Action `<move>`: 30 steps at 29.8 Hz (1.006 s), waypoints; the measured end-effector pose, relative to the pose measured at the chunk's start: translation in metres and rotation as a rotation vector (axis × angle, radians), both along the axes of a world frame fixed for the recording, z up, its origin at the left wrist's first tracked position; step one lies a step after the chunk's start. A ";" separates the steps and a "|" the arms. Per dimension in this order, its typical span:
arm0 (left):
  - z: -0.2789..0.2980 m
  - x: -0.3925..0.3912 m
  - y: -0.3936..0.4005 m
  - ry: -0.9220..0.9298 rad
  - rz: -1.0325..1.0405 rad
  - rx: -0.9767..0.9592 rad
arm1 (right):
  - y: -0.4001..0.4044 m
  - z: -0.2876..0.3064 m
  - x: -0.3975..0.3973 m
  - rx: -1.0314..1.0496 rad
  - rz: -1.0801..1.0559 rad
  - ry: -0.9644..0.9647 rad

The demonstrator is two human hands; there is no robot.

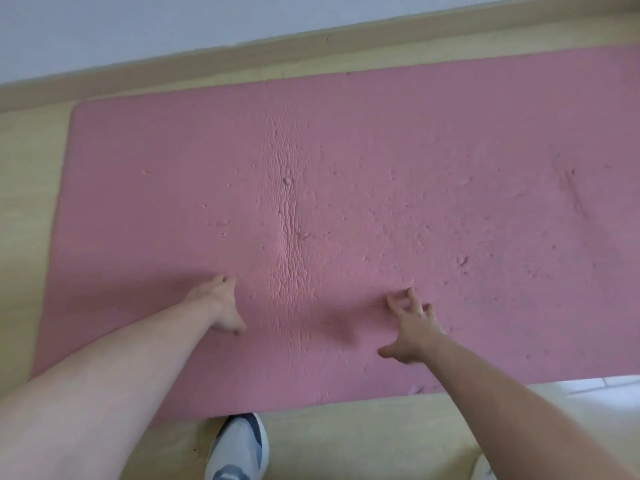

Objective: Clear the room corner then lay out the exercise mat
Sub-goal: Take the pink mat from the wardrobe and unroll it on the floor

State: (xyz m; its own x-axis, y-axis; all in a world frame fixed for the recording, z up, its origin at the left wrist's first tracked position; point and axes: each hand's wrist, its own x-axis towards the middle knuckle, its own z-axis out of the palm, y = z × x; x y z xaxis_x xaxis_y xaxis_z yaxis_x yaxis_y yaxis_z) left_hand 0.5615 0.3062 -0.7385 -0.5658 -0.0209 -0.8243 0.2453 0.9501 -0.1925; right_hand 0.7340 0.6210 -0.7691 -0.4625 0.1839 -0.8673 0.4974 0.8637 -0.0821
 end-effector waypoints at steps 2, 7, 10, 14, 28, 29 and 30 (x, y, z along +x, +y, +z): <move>0.037 -0.015 0.010 -0.034 -0.056 0.011 | 0.007 0.035 -0.019 -0.117 -0.128 -0.045; 0.140 -0.005 0.027 -0.032 -0.110 0.114 | -0.012 0.153 -0.028 -0.051 -0.232 0.066; 0.228 0.021 0.038 -0.111 -0.083 0.213 | -0.030 0.272 -0.014 -0.094 -0.335 0.070; 0.385 0.032 0.060 -0.150 -0.169 0.407 | -0.034 0.445 0.000 -0.081 -0.504 0.153; 0.698 0.059 0.119 -0.061 -0.459 0.540 | -0.057 0.737 0.105 -0.031 -0.834 0.304; 0.707 0.063 0.122 -0.076 -0.458 0.531 | -0.059 0.742 0.112 -0.024 -0.856 0.294; 0.713 0.068 0.125 -0.096 -0.451 0.543 | -0.062 0.746 0.121 -0.026 -0.879 0.293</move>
State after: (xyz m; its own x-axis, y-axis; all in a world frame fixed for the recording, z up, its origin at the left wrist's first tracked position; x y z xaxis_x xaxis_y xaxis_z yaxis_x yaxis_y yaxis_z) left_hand 0.6300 0.4308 -0.0255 -0.3473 0.6258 -0.6984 0.6294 0.7076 0.3211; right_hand 0.8553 0.5593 -0.0228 -0.3673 0.5547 -0.7466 0.9291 0.1819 -0.3219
